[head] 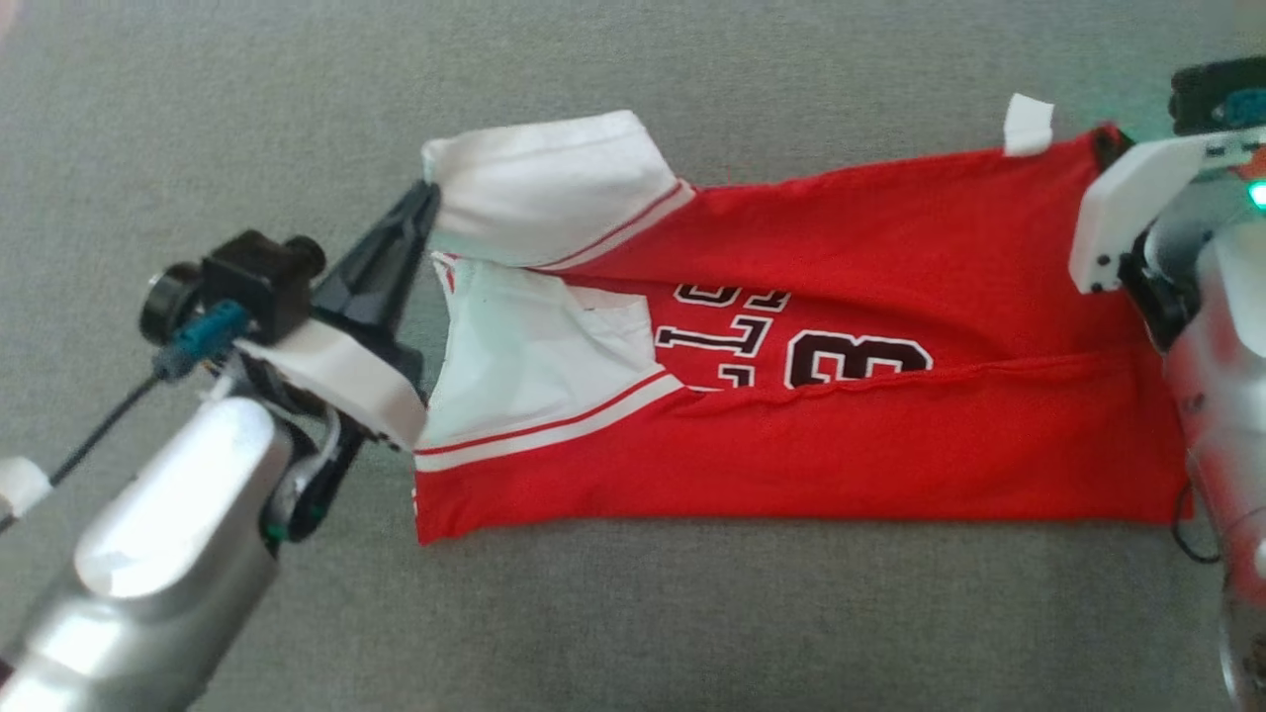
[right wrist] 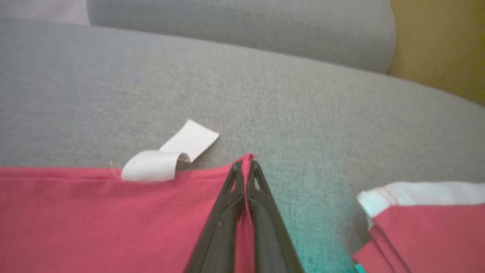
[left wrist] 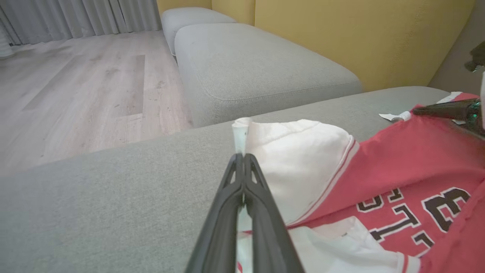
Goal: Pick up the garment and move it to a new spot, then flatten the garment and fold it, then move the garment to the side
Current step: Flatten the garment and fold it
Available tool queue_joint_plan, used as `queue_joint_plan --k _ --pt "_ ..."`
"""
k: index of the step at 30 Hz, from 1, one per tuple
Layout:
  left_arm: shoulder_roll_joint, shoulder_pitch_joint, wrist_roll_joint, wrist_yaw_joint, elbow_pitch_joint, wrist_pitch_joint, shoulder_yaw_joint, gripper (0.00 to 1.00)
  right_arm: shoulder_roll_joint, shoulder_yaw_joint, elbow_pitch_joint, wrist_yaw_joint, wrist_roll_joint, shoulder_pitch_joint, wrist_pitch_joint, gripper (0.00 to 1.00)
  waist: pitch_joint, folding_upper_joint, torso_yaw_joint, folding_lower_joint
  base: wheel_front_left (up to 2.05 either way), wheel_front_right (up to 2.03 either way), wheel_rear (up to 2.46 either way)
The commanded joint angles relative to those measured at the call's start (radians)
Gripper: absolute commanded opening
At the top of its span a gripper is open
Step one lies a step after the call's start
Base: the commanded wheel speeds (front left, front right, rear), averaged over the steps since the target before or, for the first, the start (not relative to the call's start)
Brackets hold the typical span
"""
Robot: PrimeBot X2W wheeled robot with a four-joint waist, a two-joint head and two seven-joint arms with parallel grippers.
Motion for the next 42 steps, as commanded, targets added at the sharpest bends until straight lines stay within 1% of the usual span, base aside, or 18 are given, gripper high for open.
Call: queue_joint_plan --k 1,4,7,9,10,13,16,21,24,29,34,35,39,42 --pt "0.055 -0.076 0.006 0.004 -0.001 -0.008 0.063 0.0 0.018 0.037 -0.031 -0.001 0.031 -0.059 -0.038 0.0 -0.01 0.0 -0.018 -0.0001 0.0 0.0 0.0" --pt "0.073 -0.128 0.019 0.0 0.048 -0.004 0.076 0.0 0.029 0.061 -0.041 -0.001 0.08 -0.091 -0.076 0.0 -0.009 0.0 -0.037 -0.0001 0.0 0.0 0.0" --pt "0.091 -0.206 0.045 -0.014 0.114 -0.001 0.083 0.0 0.037 0.08 -0.065 -0.001 0.137 -0.132 -0.111 0.0 0.009 0.0 -0.059 -0.0001 0.0 0.0 0.0" --pt "0.095 -0.27 0.07 -0.027 0.165 -0.005 0.082 0.0 0.041 0.095 -0.085 -0.001 0.176 -0.158 -0.137 0.0 0.024 0.0 -0.072 -0.0001 0.0 0.0 0.0" --pt "0.095 -0.27 0.07 -0.027 0.165 -0.005 0.082 0.0 0.041 0.095 -0.085 -0.001 0.176 -0.158 -0.137 0.0 0.024 0.0 -0.072 -0.0001 0.0 0.0 0.0" --pt "0.095 -0.371 0.11 -0.05 0.247 -0.019 0.074 0.0 0.045 0.111 -0.108 -0.001 0.223 -0.195 -0.175 0.0 0.049 0.0 -0.092 -0.0001 0.0 0.0 0.0" --pt "0.086 -0.468 0.152 -0.068 0.342 -0.052 0.065 0.0 0.051 0.119 -0.115 -0.001 0.255 -0.227 -0.211 0.0 0.069 0.0 -0.11 -0.0001 0.0 0.0 0.0" --pt "0.057 -0.592 0.205 -0.057 0.497 -0.139 0.062 0.0 0.067 0.13 -0.102 -0.001 0.288 -0.257 -0.276 0.0 0.086 0.0 -0.129 -0.0001 0.0 0.0 0.0" --pt "0.028 -0.625 0.213 -0.065 0.577 -0.179 0.054 0.0 0.071 0.15 -0.084 -0.001 0.306 -0.257 -0.291 0.0 0.084 0.0 -0.128 -0.0001 0.0 0.0 0.0" --pt "-0.024 -0.611 0.218 -0.103 0.643 -0.223 0.02 0.0 0.041 0.179 -0.054 -0.001 0.345 -0.229 -0.311 0.0 0.058 0.0 -0.104 -0.0001 0.0 0.0 0.0" --pt "-0.038 -0.543 0.204 -0.124 0.642 -0.246 0.006 0.0 0.003 0.216 -0.053 -0.001 0.425 -0.164 -0.298 0.0 0.014 0.0 -0.074 -0.0001 0.0 0.0 0.0" --pt "-0.029 -0.454 0.192 -0.138 0.617 -0.246 -0.018 0.0 -0.04 0.261 -0.066 -0.001 0.499 -0.083 -0.272 0.0 -0.039 0.0 -0.051 -0.0001 0.0 0.0 0.0" --pt "-0.005 -0.363 0.168 -0.15 0.567 -0.208 -0.046 0.0 -0.083 0.342 -0.099 -0.001 0.56 -0.008 -0.22 0.0 -0.08 0.0 -0.037 -0.0001 0.0 0.0 0.0" --pt "0.017 -0.289 0.139 -0.157 0.508 -0.149 -0.074 0.0 -0.125 0.408 -0.121 -0.001 0.594 0.039 -0.165 0.0 -0.106 0.0 -0.028 -0.0001 0.0 0.0 0.0"
